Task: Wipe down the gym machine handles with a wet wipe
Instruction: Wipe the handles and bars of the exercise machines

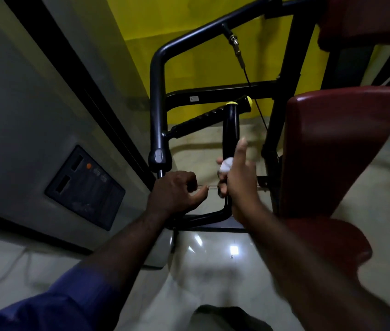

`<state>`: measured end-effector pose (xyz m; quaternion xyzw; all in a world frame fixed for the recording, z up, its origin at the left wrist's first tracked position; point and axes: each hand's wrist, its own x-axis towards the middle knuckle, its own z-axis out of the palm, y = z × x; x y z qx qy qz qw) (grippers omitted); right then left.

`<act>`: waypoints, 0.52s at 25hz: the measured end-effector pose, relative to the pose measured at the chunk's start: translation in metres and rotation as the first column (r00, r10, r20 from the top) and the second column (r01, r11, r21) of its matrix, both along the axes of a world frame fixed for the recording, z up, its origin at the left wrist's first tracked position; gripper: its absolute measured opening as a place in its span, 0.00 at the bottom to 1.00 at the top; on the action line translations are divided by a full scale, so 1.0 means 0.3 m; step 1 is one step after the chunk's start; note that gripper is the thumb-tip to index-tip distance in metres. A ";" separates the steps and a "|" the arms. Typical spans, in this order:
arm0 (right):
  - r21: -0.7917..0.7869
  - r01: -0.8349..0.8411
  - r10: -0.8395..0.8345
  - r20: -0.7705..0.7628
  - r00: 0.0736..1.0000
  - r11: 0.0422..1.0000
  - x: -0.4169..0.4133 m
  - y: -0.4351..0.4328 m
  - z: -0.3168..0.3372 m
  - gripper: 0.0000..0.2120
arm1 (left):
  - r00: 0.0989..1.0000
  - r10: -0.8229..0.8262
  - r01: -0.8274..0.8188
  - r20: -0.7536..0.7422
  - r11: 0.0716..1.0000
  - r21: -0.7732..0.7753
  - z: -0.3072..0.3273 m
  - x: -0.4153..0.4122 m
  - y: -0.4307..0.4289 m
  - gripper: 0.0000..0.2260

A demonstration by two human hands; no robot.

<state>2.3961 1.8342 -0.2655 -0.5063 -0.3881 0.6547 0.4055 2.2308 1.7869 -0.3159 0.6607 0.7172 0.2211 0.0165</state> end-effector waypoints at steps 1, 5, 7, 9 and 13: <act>0.104 0.005 -0.020 0.138 0.990 0.995 0.004 -0.040 -0.021 0.36 | 1.000 0.000 0.000 0.009 1.000 0.001 0.001 0.000 0.000 0.20; 0.427 -0.093 -0.177 0.551 0.815 0.899 -0.031 0.117 0.056 0.22 | 1.000 0.000 0.000 0.000 1.000 0.013 0.004 0.001 -0.001 0.19; 0.572 -0.198 -0.258 0.616 0.744 0.796 -0.058 0.231 0.140 0.23 | 1.000 0.008 -0.008 0.002 1.000 0.010 0.002 0.002 -0.005 0.19; 0.598 -0.394 -0.326 0.755 0.569 0.698 -0.083 0.324 0.179 0.21 | 1.000 0.005 -0.005 -0.002 1.000 0.009 0.005 0.006 -0.004 0.20; 0.337 -0.486 -0.091 0.883 0.461 0.806 -0.110 0.431 0.265 0.17 | 1.000 0.006 -0.006 -0.006 1.000 -0.026 0.011 0.008 -0.007 0.20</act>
